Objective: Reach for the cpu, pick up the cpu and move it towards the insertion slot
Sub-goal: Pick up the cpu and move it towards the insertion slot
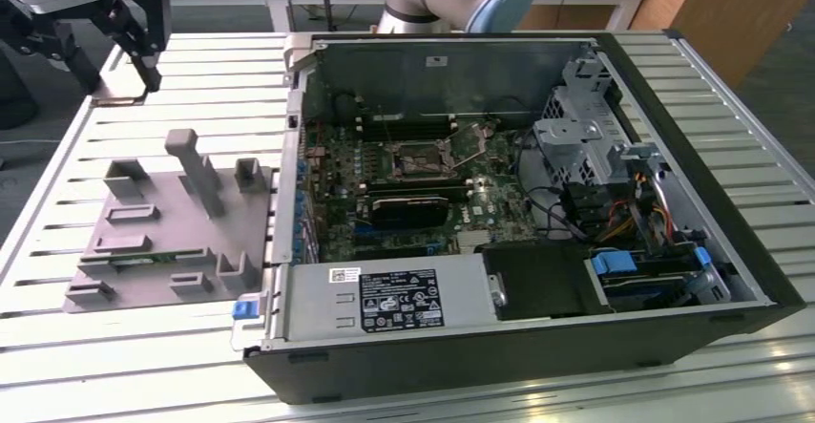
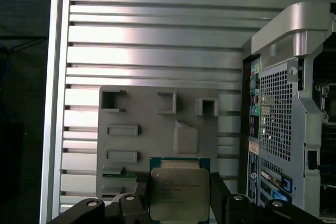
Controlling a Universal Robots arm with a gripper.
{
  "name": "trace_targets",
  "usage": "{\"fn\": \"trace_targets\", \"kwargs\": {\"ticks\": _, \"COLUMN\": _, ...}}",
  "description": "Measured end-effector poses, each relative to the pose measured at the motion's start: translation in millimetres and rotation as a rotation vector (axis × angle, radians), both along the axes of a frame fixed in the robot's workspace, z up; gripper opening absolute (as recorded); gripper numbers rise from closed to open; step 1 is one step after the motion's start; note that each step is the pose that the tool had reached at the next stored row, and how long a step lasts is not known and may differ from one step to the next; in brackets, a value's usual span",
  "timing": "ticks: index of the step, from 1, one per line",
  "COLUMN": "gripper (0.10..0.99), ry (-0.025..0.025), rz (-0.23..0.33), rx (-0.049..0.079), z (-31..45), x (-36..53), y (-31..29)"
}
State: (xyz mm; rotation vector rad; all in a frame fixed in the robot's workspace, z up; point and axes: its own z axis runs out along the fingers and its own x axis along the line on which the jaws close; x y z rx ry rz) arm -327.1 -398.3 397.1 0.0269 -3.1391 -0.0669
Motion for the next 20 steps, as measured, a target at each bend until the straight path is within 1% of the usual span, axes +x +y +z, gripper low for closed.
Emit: {"fn": "trace_targets", "kwargs": {"ticks": 20, "gripper": 0.541, "ry": 0.0, "rz": 0.0, "rx": 0.0, "z": 0.0, "x": 35.7, "y": 0.0}}
